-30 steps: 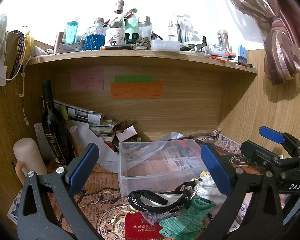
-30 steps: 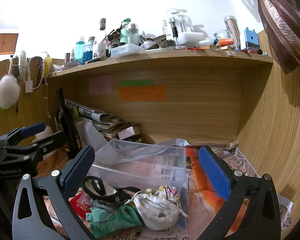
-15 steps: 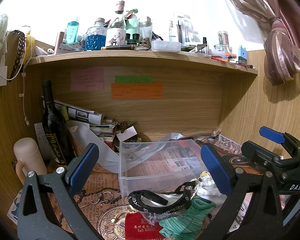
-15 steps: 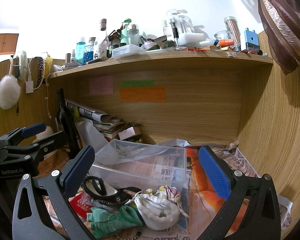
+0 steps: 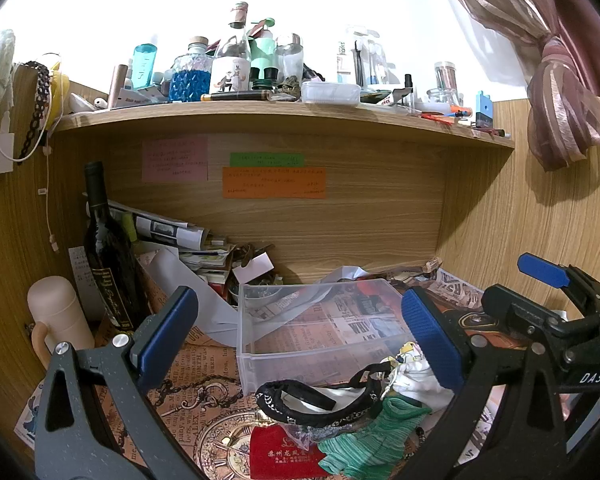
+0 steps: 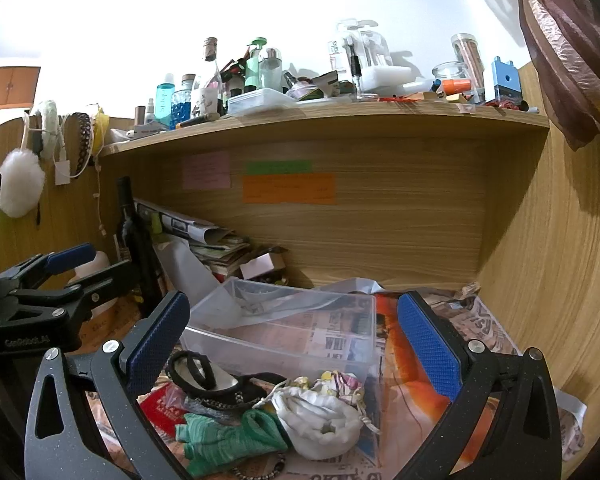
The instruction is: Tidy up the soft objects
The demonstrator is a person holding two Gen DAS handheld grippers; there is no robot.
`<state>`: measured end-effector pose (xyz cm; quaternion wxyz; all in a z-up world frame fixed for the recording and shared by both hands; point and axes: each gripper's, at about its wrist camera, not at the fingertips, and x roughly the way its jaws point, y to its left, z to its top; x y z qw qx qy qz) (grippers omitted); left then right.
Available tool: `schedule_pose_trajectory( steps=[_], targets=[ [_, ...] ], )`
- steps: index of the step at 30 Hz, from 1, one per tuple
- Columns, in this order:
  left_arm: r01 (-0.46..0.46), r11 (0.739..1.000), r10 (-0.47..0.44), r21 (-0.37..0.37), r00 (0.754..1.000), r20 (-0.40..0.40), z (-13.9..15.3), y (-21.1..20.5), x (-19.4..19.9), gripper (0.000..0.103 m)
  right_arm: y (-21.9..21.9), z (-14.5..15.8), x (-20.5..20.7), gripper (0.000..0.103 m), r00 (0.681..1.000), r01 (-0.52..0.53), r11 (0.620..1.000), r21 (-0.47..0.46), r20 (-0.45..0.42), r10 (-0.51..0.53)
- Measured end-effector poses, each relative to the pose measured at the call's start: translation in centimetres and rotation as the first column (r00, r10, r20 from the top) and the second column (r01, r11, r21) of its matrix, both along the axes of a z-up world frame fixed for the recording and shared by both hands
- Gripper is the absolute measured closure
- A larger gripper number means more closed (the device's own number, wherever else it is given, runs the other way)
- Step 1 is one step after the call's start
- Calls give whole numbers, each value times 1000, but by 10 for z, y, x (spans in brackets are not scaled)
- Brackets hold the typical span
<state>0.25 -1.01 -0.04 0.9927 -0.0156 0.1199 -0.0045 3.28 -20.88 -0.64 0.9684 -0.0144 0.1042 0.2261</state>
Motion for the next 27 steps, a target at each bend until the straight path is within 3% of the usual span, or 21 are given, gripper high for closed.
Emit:
schedule_pose_trajectory(
  steps=[8, 15, 22, 27],
  targets=[
    [23, 1000, -23, -12, 998, -56, -6, 2, 9, 0, -2, -7, 7, 0, 999, 21, 1000, 2, -26, -21],
    [44, 999, -48, -29, 987, -151, -32, 5, 25, 0, -5, -25, 17, 0, 996, 40, 999, -32, -75, -42],
    [36, 998, -49, -51, 960, -276, -69, 11, 39, 0, -13, -53, 26, 3, 985, 43, 996, -72, -165, -55],
    [36, 996, -64, -86, 935, -350, -93, 13, 48, 0, -19, -73, 34, 12, 967, 27, 996, -81, -252, -46]
  ],
)
